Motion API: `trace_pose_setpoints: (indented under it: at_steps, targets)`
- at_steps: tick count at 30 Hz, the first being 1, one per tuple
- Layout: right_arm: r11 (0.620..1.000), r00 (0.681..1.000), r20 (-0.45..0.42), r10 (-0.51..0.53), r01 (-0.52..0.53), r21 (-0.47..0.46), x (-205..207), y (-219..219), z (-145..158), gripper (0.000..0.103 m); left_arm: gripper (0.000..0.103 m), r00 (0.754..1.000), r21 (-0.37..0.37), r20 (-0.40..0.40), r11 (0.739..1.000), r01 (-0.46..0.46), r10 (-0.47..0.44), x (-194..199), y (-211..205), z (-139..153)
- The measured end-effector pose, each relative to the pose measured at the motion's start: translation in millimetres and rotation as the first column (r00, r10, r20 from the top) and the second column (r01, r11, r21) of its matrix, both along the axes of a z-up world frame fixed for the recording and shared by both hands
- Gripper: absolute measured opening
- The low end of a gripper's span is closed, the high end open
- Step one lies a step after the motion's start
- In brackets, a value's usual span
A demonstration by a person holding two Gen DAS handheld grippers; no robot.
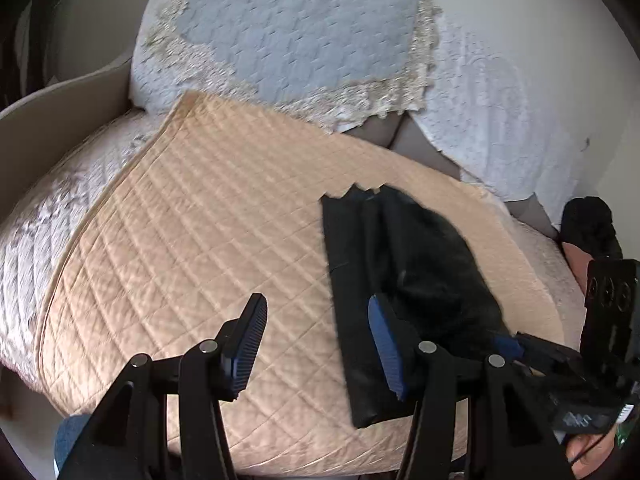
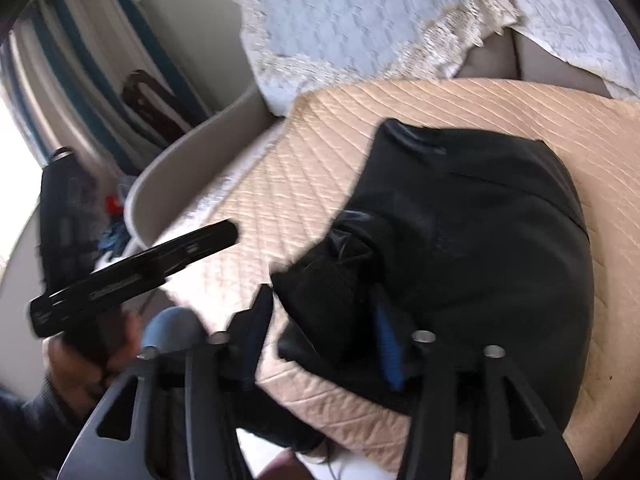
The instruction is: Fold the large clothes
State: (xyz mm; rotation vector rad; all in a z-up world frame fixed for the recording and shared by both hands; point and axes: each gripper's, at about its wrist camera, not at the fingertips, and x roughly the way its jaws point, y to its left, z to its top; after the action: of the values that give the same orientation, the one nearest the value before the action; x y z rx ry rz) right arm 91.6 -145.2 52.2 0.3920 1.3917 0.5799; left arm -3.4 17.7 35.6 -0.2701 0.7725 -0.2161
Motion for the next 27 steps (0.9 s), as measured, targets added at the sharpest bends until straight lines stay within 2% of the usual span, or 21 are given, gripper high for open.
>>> trace_pose_setpoints:
  at_steps: [3,5,9,12,13,14,15,17,20,22,25,27]
  targets:
    - [0.998,0.998,0.056,-0.009,0.005,0.069,-3.1,-12.8,22.4,0.052,0.055,0.999,-0.001,0.027,0.999,0.036,-0.036,-1.6,-7.5,11.7]
    - [0.996,0.995,0.079,-0.064,0.059,0.070,-3.7,-29.4,26.6,0.052,0.055,0.997,-0.014,0.040,0.998,0.069,-0.068,-0.6,-15.8,19.6]
    - [0.985,0.984,0.050,-0.171,0.172,-0.031,-6.2,-61.0,14.4,0.052,0.055,0.986,-0.050,0.039,0.985,0.164,-0.163,8.5,-46.9,26.6]
    - [0.969,0.974,0.017,-0.226,0.226,-0.095,-8.2,-80.1,1.4,0.048,0.055,0.972,-0.042,0.007,0.972,0.233,-0.233,17.6,-73.0,17.1]
    - [0.967,0.972,0.013,-0.234,0.234,-0.097,-7.5,-84.1,0.3,0.047,0.048,0.970,-0.028,-0.032,0.971,0.239,-0.240,21.3,-79.5,8.6]
    - [0.966,0.971,0.010,-0.239,0.239,-0.097,-7.6,-86.9,-0.9,0.047,0.036,0.966,-0.030,-0.077,0.969,0.247,-0.248,24.7,-83.6,-2.6]
    - [0.966,0.971,0.007,-0.240,0.240,-0.096,-7.7,-87.4,-0.1,0.047,0.016,0.959,-0.059,-0.108,0.965,0.255,-0.260,26.2,-83.3,-13.9]
    - [0.969,0.973,0.004,-0.229,0.229,-0.093,-9.2,-84.7,0.6,0.042,0.014,0.964,-0.095,-0.129,0.970,0.223,-0.235,23.5,-74.1,-28.1]
    - [0.977,0.982,0.029,-0.189,0.191,-0.094,-9.9,-77.8,7.6,0.038,0.012,0.976,-0.155,-0.115,0.973,0.169,-0.188,12.1,-53.4,-34.5]
    - [0.982,0.987,0.022,-0.157,0.159,-0.106,-9.4,-72.8,0.1,0.036,0.012,0.978,-0.136,-0.107,0.977,0.162,-0.177,5.9,-49.9,-38.2]
    - [0.982,0.995,-0.029,-0.095,0.089,-0.164,-17.6,-61.3,-30.7,0.034,0.012,0.978,-0.137,-0.118,0.978,0.158,-0.174,1.7,-52.5,-52.2]
    - [0.976,0.997,-0.010,-0.070,0.067,-0.206,-22.6,-56.8,-40.9,0.032,0.012,0.978,-0.128,-0.120,0.980,0.154,-0.169,3.0,-53.6,-55.3]
